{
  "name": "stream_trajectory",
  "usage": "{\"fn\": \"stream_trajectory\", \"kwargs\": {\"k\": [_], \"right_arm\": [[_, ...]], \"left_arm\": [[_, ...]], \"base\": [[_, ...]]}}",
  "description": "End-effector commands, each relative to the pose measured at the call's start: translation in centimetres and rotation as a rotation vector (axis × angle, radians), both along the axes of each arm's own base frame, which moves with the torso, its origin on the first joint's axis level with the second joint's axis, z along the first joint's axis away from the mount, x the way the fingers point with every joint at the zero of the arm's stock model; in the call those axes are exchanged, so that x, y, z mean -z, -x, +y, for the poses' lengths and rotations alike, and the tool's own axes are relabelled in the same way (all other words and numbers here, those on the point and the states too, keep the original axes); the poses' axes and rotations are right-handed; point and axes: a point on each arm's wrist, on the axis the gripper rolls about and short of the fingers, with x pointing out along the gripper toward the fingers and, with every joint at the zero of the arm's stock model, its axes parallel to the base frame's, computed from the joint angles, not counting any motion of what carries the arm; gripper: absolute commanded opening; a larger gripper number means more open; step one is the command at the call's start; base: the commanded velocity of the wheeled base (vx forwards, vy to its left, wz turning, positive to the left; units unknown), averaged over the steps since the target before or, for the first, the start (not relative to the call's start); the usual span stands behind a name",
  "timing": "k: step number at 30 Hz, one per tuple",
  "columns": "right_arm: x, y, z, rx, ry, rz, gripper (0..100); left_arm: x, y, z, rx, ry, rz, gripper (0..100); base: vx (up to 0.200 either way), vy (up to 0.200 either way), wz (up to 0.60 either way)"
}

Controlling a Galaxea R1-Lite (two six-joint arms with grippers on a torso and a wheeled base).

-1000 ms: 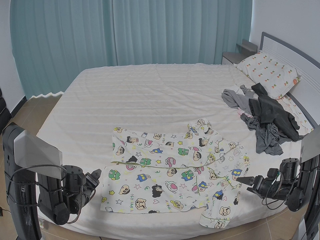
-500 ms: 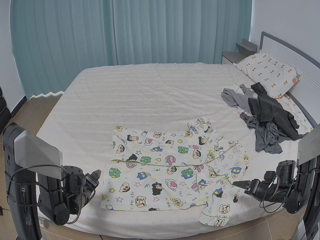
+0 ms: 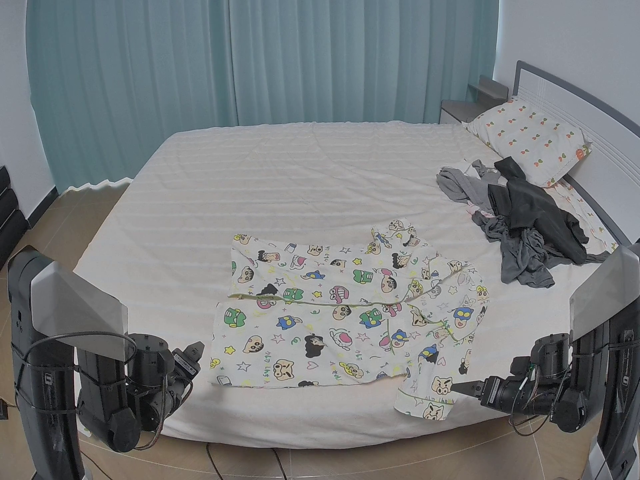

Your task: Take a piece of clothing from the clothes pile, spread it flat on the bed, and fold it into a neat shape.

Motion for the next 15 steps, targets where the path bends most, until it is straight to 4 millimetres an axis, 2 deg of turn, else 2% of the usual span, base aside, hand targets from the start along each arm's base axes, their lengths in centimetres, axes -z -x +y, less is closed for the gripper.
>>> {"fn": "stream_trajectory", "kwargs": {"k": [1, 5, 10, 15], "right_arm": [[1.3, -2.1, -0.2, 0.02, -0.004, -0.04, 100], [2.2, -3.7, -0.2, 0.027, -0.007, -0.073, 100], [2.7, -6.7, 1.0, -0.003, -0.018, -0.163, 100], [3.0, -8.5, 1.5, 0.006, -0.001, -0.155, 100]], "left_arm": [[0.1, -0.1, 0.0, 0.0, 0.003, -0.01, 100], [0.2, -0.1, -0.2, 0.007, 0.002, -0.005, 100], [0.4, 0.0, -0.4, 0.015, 0.001, -0.001, 100], [0.8, -0.1, -0.4, 0.013, -0.004, 0.014, 100]], "base": [[0.0, 0.0, 0.0], [0.0, 0.0, 0.0], [0.0, 0.0, 0.0], [0.0, 0.0, 0.0]]}}
